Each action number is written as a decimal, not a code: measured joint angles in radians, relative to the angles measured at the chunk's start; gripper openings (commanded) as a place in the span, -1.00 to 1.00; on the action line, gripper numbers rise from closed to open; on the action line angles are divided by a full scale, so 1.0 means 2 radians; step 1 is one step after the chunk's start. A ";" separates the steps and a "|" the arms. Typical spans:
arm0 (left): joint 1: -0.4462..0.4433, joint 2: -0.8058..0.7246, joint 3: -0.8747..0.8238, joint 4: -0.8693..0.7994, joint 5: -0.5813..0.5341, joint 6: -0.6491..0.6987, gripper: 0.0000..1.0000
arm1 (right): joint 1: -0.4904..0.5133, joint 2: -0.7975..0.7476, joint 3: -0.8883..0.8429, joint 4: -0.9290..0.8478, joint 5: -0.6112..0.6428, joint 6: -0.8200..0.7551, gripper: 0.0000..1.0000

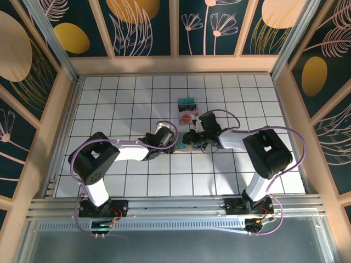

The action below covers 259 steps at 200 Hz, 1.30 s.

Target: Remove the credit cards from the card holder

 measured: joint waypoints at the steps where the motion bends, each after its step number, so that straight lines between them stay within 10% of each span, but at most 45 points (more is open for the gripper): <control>1: 0.000 0.000 0.000 0.000 0.000 0.000 0.98 | 0.000 0.000 0.000 0.000 -0.001 0.000 -0.58; 259: 0.000 -0.001 0.001 -0.010 0.000 -0.018 0.98 | -0.045 -0.029 -0.052 0.079 -0.050 0.048 -0.69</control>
